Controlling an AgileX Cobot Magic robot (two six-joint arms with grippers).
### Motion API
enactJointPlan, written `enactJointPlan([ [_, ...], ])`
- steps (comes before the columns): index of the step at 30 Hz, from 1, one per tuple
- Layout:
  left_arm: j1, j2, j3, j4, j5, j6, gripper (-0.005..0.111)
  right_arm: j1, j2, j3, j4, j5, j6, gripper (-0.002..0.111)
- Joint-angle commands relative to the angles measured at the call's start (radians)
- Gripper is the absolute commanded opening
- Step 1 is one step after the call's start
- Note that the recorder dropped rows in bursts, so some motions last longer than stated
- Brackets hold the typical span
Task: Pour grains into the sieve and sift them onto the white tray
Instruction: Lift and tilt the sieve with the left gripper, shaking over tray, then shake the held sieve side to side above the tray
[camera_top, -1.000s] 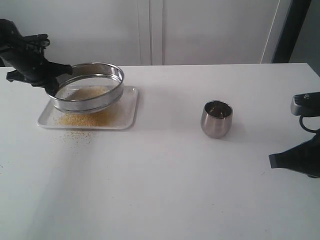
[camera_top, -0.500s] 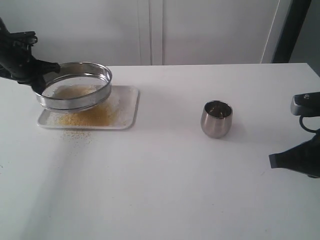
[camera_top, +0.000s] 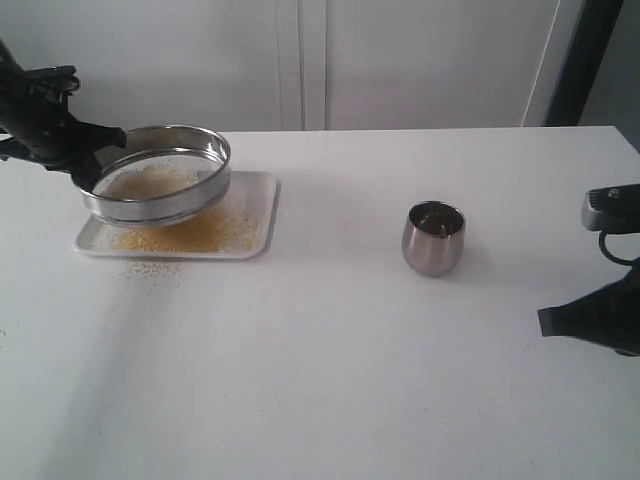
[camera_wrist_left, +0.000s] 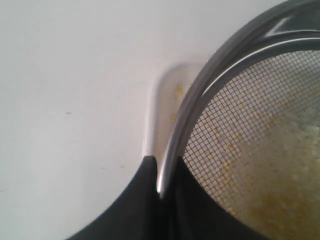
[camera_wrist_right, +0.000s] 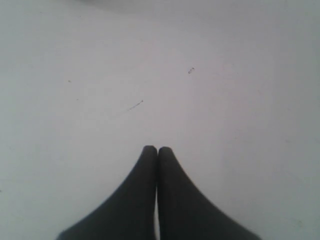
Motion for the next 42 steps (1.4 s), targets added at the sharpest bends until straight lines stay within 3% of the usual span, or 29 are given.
enactJointPlan([
  [1,-0.045,-0.009,-0.009,0.026,0.029,-0.026,0.000,-0.009,-0.006,0.004,-0.003,-0.010,0.033,0.000],
  [5,0.040,-0.033,-0.009,-0.034,0.036,-0.040,0.000,-0.009,-0.006,0.004,-0.003,-0.010,0.027,0.000],
  [8,-0.004,-0.018,-0.007,-0.125,0.029,0.047,0.000,-0.009,-0.006,0.004,-0.003,-0.010,0.027,0.000],
  [11,-0.062,-0.011,-0.007,-0.058,0.037,0.073,0.000,-0.009,-0.006,0.004,-0.003,-0.012,0.028,0.000],
  [14,-0.029,-0.023,-0.021,0.056,0.045,-0.006,0.000,-0.009,-0.006,0.004,-0.003,-0.012,0.028,0.000],
  [17,0.011,-0.036,-0.026,0.032,0.041,-0.039,0.000,-0.009,-0.006,0.004,-0.003,-0.012,0.028,0.000],
  [22,-0.073,-0.013,-0.026,0.016,0.040,0.043,0.000,-0.009,-0.006,0.004,-0.003,-0.012,0.028,0.000],
  [25,-0.022,-0.024,-0.036,0.091,0.052,-0.029,0.000,-0.009,-0.006,0.004,-0.003,-0.012,0.028,0.000],
  [27,0.026,-0.036,-0.044,0.036,0.050,-0.056,0.000,-0.009,-0.006,0.004,-0.003,-0.012,0.028,0.000],
  [29,0.033,-0.036,-0.044,-0.066,0.032,-0.040,0.000,-0.009,-0.006,0.004,-0.003,-0.012,0.028,0.000],
  [31,-0.003,-0.019,-0.042,-0.149,0.025,0.023,0.000,-0.009,-0.006,0.004,-0.003,-0.012,0.028,0.000],
  [34,-0.067,-0.001,-0.042,-0.123,0.058,0.081,0.000,-0.009,-0.006,0.004,-0.003,-0.012,0.028,0.000],
  [38,0.016,-0.028,-0.044,-0.040,0.073,0.032,0.000,-0.009,-0.006,0.004,-0.003,-0.012,0.028,0.000],
  [40,0.072,-0.036,-0.044,-0.081,0.075,0.000,0.000,-0.009,-0.006,0.004,-0.003,-0.012,0.028,0.000],
  [42,0.071,-0.030,-0.044,-0.153,0.059,0.015,0.000,-0.009,-0.006,0.004,-0.003,-0.012,0.028,0.000],
])
